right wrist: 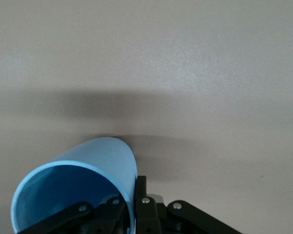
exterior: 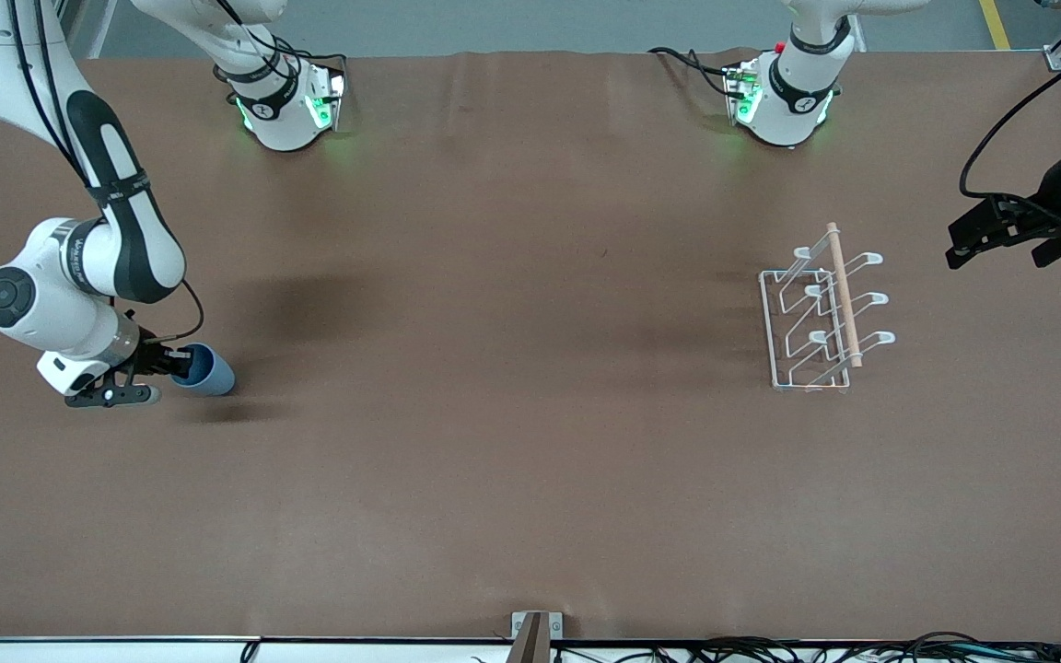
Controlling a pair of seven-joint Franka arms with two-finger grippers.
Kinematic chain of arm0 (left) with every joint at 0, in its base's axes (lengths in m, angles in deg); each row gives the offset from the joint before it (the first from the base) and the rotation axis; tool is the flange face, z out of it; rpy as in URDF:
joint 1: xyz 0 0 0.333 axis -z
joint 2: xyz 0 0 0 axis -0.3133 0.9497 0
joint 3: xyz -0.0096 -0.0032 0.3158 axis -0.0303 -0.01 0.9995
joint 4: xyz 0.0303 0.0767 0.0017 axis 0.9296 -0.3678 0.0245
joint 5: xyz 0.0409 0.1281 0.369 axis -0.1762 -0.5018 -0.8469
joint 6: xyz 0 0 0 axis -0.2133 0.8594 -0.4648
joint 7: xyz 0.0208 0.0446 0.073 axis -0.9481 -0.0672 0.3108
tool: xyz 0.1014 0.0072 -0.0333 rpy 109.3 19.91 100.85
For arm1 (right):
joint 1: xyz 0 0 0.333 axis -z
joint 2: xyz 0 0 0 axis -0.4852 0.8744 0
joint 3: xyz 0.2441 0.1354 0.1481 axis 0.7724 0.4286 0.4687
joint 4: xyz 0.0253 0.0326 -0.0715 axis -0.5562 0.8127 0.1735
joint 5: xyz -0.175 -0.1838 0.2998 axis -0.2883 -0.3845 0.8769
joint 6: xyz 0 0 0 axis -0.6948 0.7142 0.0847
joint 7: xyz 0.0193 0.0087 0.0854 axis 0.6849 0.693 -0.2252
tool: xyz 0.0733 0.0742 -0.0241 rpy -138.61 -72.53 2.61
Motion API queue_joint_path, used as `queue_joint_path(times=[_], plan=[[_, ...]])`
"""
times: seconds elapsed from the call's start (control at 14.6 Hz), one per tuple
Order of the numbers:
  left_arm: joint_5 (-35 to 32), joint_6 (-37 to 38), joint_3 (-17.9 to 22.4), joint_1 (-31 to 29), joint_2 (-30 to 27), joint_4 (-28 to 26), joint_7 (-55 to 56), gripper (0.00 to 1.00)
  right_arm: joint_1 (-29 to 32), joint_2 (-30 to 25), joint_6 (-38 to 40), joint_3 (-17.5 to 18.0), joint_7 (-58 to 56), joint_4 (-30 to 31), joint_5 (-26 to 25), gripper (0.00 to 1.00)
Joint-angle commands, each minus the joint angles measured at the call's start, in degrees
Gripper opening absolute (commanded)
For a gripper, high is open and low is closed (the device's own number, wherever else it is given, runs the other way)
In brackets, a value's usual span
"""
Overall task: Hang cup on cup holder
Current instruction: 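Reach the right gripper down and grasp the blue cup's rim, then lift the blue cup with the right gripper while the left gripper approaches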
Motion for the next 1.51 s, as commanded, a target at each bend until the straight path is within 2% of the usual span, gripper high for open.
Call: queue_joint_path(times=[0.0, 0.27, 0.34, 0.48, 0.62, 0.68, 0.82, 0.96, 1.09, 1.3, 1.44], plan=[[-1.10, 0.22, -0.23, -0.01, 0.11, 0.79, -0.39, 1.00, 0.12, -0.44, 8.95, 0.42, -0.51, -6.34, 0.20, 0.00], [-1.01, -0.04, -0.23, -0.01, 0.11, 0.88, -0.47, 1.00, -1.11, -1.32, 28.46, 1.55, 0.54, -21.09, 1.16, 0.00], [-1.01, -0.13, -0.23, -0.01, 0.11, 0.79, -0.47, 1.00, -1.20, -1.67, 32.24, 2.95, 1.85, -24.26, 1.16, 0.00], [-1.01, -0.13, -0.23, 0.07, 0.20, 0.79, -0.47, 1.00, -1.29, -3.42, 37.35, 7.33, 8.68, -27.18, 1.16, 0.00], [-1.01, -0.74, -0.32, 0.16, 0.37, 0.70, -0.47, 1.00, -1.29, -6.23, 39.04, 13.65, 16.85, -26.93, 1.51, 0.00], [-1.01, -1.09, -0.32, 0.08, 0.37, 0.61, -0.47, 1.00, -1.20, -6.86, 39.83, 16.73, 19.50, -26.93, 3.52, 0.00], [-1.10, -2.49, -0.32, -0.01, 0.37, 0.61, -0.56, 1.00, -1.29, -7.04, 40.72, 20.61, 21.63, -26.67, 11.66, 0.00], [-1.10, -3.38, -0.32, -0.01, 0.46, 0.53, -1.00, 1.00, -1.64, -6.78, 40.54, 22.47, 21.90, -26.58, 19.23, 0.00], [-1.01, -3.64, -0.50, 0.16, 0.37, 0.53, -6.41, 1.00, -1.73, -6.69, 40.63, 24.05, 21.90, -26.49, 25.92, 0.00], [-0.66, -3.29, -4.52, 0.43, 0.46, 0.35, -21.36, 1.00, -2.25, -5.81, 39.23, 26.16, 21.55, -24.30, 40.40, 0.00], [-0.57, -3.12, -8.12, 0.43, 0.37, 0.35, -23.67, 1.00, -2.95, -5.37, 35.03, 29.40, 21.55, -22.28, 48.77, 0.00]])
